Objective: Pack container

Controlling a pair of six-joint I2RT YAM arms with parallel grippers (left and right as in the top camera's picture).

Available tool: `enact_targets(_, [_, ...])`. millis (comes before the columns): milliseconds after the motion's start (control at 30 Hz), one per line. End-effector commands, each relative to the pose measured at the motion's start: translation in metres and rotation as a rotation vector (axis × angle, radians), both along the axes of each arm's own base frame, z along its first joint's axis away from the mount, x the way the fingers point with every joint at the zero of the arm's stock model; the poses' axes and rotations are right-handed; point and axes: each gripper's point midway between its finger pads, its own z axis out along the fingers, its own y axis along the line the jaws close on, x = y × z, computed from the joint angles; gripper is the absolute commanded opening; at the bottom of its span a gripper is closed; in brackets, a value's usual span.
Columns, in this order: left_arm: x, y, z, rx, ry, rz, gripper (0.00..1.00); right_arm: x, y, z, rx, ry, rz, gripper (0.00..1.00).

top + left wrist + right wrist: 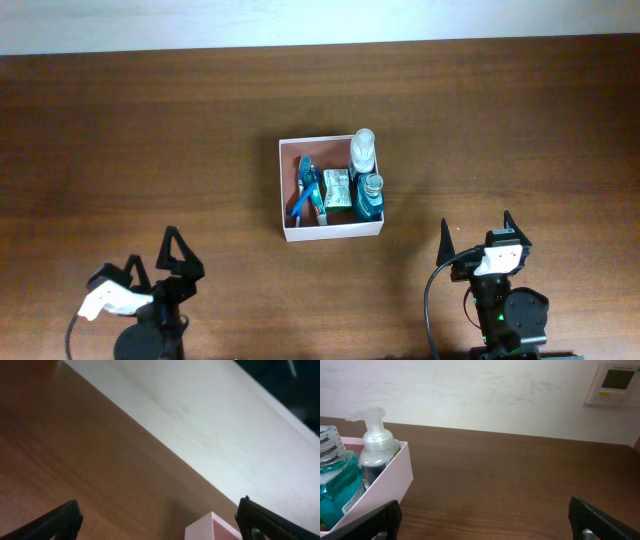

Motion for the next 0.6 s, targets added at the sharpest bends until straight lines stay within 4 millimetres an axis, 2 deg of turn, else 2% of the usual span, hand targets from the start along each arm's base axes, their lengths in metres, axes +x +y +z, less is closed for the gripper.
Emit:
enact_targets(0, [0.009,-0.005,-0.008,0.118,-0.002,-0.041,0.99,0.0,0.0,-0.002,0.002,0.001,0.004,0.98])
enact_targets(233, [0.023,-0.027,-0.002,0.341,-0.096,-0.163,0.99,0.0,0.0,-0.002,0.002,0.001,0.004,0.98])
enact_targets(433, [0.029,-0.028,-0.023,0.404,-0.064,-0.177,0.99,0.0,0.0,-0.002,0.002,0.001,0.003,0.98])
enact_targets(567, [0.03,-0.021,-0.036,0.414,-0.032,-0.16,0.99,0.0,0.0,-0.002,0.002,0.001,0.003,0.98])
